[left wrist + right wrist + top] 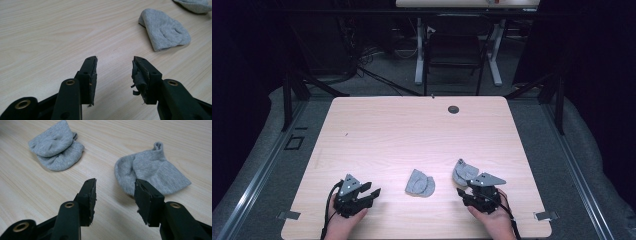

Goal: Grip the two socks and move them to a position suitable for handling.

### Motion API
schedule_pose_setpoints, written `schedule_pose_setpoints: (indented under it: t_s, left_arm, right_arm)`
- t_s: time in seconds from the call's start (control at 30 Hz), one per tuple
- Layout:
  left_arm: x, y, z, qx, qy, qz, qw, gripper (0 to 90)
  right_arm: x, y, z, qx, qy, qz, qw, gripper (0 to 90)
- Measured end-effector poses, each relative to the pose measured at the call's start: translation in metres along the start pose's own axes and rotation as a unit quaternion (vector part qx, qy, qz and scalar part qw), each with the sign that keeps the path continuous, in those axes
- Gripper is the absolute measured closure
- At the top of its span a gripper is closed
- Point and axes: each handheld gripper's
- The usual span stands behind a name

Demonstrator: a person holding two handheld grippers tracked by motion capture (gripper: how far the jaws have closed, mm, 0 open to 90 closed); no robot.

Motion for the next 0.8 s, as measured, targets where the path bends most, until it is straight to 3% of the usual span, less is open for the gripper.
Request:
schedule_pose_setpoints:
  t_s: [0.07, 0.17, 0.47, 0.67, 0.8]
  left_arm:
    - [-0.003, 0.002, -0.002, 0.009, -0.009, -0.005, 0.9999, 56.1]
    - [-0.009, 0.006, -0.006, 0.008, -0.015, 0.001, 0.9999, 58.8]
    - [-0.022, 0.020, -0.027, -0.020, -0.027, 0.011, 0.9994, 66.1]
    - [-0.034, 0.026, -0.039, -0.039, -0.033, 0.026, 0.9983, 75.9]
    - [-0.041, 0.034, -0.043, -0.039, -0.036, 0.023, 0.9983, 80.8]
  right_arm:
    - [-0.001, 0.000, 0.000, -0.002, 0.002, -0.001, 1.0000, 52.1]
    - [0.000, 0.000, 0.000, -0.001, 0.003, 0.000, 1.0000, 52.6]
    - [-0.001, -0.001, 0.000, -0.006, 0.002, -0.001, 1.0000, 54.0]
    - [0.000, 0.000, 0.000, -0.005, 0.004, -0.003, 1.0000, 55.5]
    - [0.000, 0.000, -0.001, -0.006, 0.006, -0.003, 1.0000, 55.9]
Point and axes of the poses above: each handheld gripper's, and its own axes: x roughly backward along the jaws, y roughly out of its top, z roughly to its left, and after that the axes turned 5 degrees about z, right-handed
